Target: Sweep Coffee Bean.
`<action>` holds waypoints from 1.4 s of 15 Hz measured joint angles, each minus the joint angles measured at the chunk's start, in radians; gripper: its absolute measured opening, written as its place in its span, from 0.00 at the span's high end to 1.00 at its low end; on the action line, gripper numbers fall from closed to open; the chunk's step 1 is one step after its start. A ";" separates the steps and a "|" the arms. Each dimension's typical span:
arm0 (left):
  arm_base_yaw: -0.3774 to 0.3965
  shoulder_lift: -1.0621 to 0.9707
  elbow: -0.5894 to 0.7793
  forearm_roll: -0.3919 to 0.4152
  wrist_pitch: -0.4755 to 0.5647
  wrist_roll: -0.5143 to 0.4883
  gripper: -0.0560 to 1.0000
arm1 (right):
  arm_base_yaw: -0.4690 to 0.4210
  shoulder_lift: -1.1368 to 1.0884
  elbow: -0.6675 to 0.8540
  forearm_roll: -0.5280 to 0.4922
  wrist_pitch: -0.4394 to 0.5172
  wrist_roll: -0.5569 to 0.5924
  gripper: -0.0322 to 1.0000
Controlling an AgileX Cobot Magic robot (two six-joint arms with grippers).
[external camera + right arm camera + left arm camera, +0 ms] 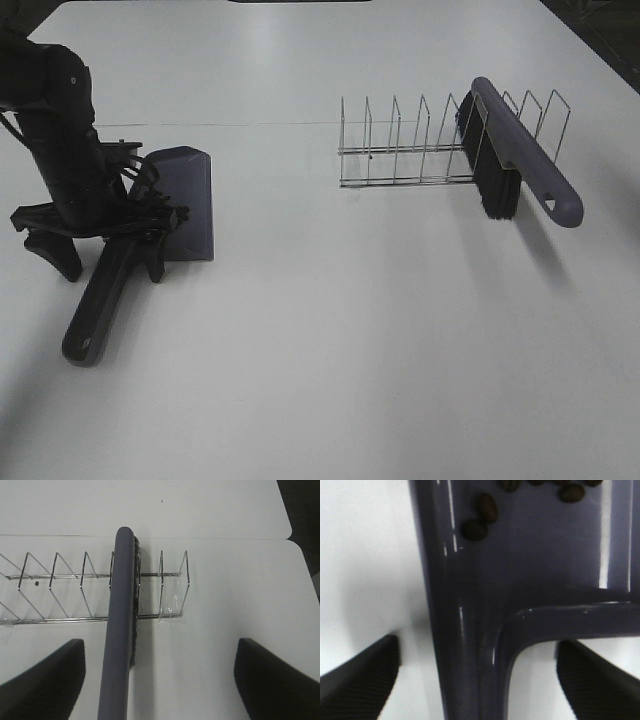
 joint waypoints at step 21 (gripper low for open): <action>0.000 -0.713 0.316 0.097 0.081 -0.078 0.01 | 0.000 -0.876 0.727 0.032 0.165 -0.098 0.27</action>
